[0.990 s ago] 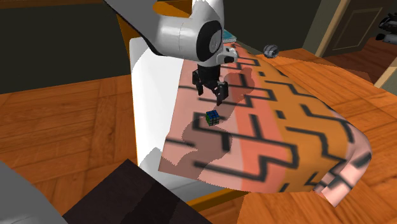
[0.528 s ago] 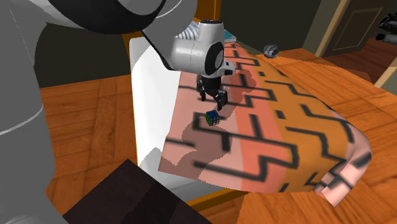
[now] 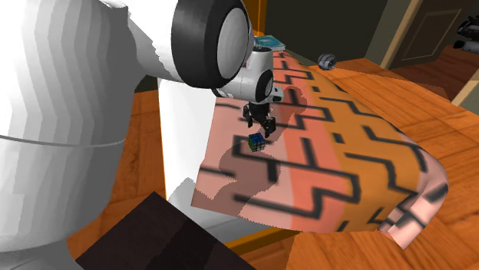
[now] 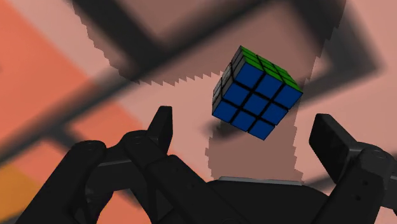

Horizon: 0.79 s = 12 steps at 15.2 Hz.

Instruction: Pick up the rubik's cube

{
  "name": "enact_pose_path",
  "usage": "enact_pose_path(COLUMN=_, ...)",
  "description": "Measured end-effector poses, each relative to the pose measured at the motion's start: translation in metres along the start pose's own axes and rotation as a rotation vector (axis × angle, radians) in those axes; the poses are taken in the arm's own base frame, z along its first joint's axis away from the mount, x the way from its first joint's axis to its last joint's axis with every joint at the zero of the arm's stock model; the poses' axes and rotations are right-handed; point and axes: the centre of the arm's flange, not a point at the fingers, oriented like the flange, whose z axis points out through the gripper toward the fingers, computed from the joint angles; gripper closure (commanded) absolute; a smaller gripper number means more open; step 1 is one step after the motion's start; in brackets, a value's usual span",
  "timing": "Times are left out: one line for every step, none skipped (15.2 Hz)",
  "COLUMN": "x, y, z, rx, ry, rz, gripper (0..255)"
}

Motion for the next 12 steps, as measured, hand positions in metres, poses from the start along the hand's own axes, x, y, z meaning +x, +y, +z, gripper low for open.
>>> enact_pose_path(x=0.006, y=-0.003, z=0.009, rx=-0.001, ry=-0.002, rz=0.003, gripper=0)
enact_pose_path(x=0.015, y=-0.005, z=0.021, rx=-0.002, ry=-0.003, rz=0.006, gripper=0)
enact_pose_path(x=0.023, y=-0.008, z=0.033, rx=-0.003, ry=-0.006, rz=0.009, gripper=0)
enact_pose_path(x=0.027, y=-0.012, z=0.041, rx=-0.004, ry=-0.008, rz=0.011, gripper=0)
enact_pose_path(x=0.029, y=-0.013, z=0.047, rx=-0.004, ry=-0.009, rz=0.011, gripper=0)
enact_pose_path(x=0.03, y=-0.013, z=0.053, rx=-0.004, ry=-0.009, rz=0.012, gripper=0)
enact_pose_path(x=0.03, y=-0.015, z=0.057, rx=-0.004, ry=-0.009, rz=0.012, gripper=0)
enact_pose_path(x=0.03, y=-0.015, z=0.062, rx=-0.004, ry=-0.009, rz=0.012, gripper=0)
enact_pose_path(x=0.03, y=-0.015, z=0.068, rx=-0.004, ry=-0.009, rz=0.012, gripper=0)
enact_pose_path(x=0.03, y=-0.016, z=0.073, rx=-0.004, ry=-0.009, rz=0.013, gripper=0)
enact_pose_path(x=0.03, y=-0.016, z=0.08, rx=-0.004, ry=-0.009, rz=0.012, gripper=0)
enact_pose_path(x=0.029, y=-0.016, z=0.084, rx=-0.004, ry=-0.009, rz=0.013, gripper=0)
